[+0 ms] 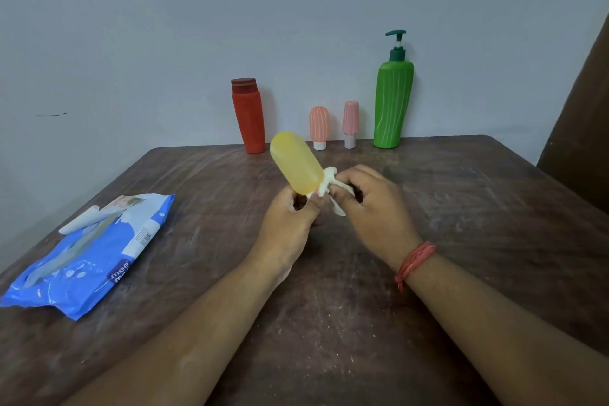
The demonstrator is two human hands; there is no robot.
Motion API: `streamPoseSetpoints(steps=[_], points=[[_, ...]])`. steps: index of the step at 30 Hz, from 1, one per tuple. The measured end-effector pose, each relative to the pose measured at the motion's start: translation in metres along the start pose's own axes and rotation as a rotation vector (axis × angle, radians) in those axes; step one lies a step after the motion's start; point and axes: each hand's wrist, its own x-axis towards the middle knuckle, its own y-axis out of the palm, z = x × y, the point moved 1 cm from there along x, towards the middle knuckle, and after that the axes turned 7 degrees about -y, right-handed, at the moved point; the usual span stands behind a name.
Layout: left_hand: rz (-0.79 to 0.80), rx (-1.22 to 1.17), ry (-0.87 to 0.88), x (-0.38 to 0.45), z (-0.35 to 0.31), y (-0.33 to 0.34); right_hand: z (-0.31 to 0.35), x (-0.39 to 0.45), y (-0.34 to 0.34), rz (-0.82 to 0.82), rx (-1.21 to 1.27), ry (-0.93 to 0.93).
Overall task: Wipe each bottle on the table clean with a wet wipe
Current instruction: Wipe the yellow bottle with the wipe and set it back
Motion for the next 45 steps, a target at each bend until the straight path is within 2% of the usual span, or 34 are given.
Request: streamPoseSetpoints(steps=[2, 5, 9, 15, 18, 28, 31, 37, 39, 42, 45], points=[[0.006, -0.001, 0.002, 0.001, 0.0, -0.003, 0.0, 0.0, 0.001, 0.024, -0.077, -0.053], [0.014, 0.009, 0.008, 0.001, -0.001, -0.005, -0.002, 0.001, 0.001, 0.016, -0.088, -0.015], [-0.016, 0.044, -0.015, 0.005, -0.001, -0.009, 0.002, -0.002, 0.003, 0.03, -0.099, -0.069], [0.093, 0.13, 0.03, -0.002, -0.002, -0.003, -0.01, 0.0, -0.002, 0.011, 0.009, 0.128], [0.05, 0.134, 0.023, 0.001, -0.002, -0.002, -0.011, -0.002, -0.003, 0.008, 0.082, 0.129], [-0.11, 0.023, -0.026, 0.01, 0.007, -0.007, -0.012, -0.001, 0.003, 0.021, 0.035, 0.097], [-0.067, 0.085, -0.006, 0.009, 0.005, -0.005, -0.014, -0.002, 0.004, 0.04, 0.001, 0.081], [-0.099, 0.236, 0.034, 0.011, 0.003, -0.011, -0.017, 0.0, 0.006, 0.053, -0.024, 0.064], [-0.108, 0.264, 0.029, 0.014, 0.002, -0.014, -0.02, 0.005, 0.004, 0.045, 0.064, 0.134], [-0.174, 0.375, 0.022, 0.018, -0.003, -0.02, -0.024, 0.023, -0.001, -0.105, 0.222, 0.312], [-0.231, 0.518, 0.017, 0.022, -0.004, -0.029, -0.029, 0.043, 0.001, -0.086, 0.192, 0.334]])
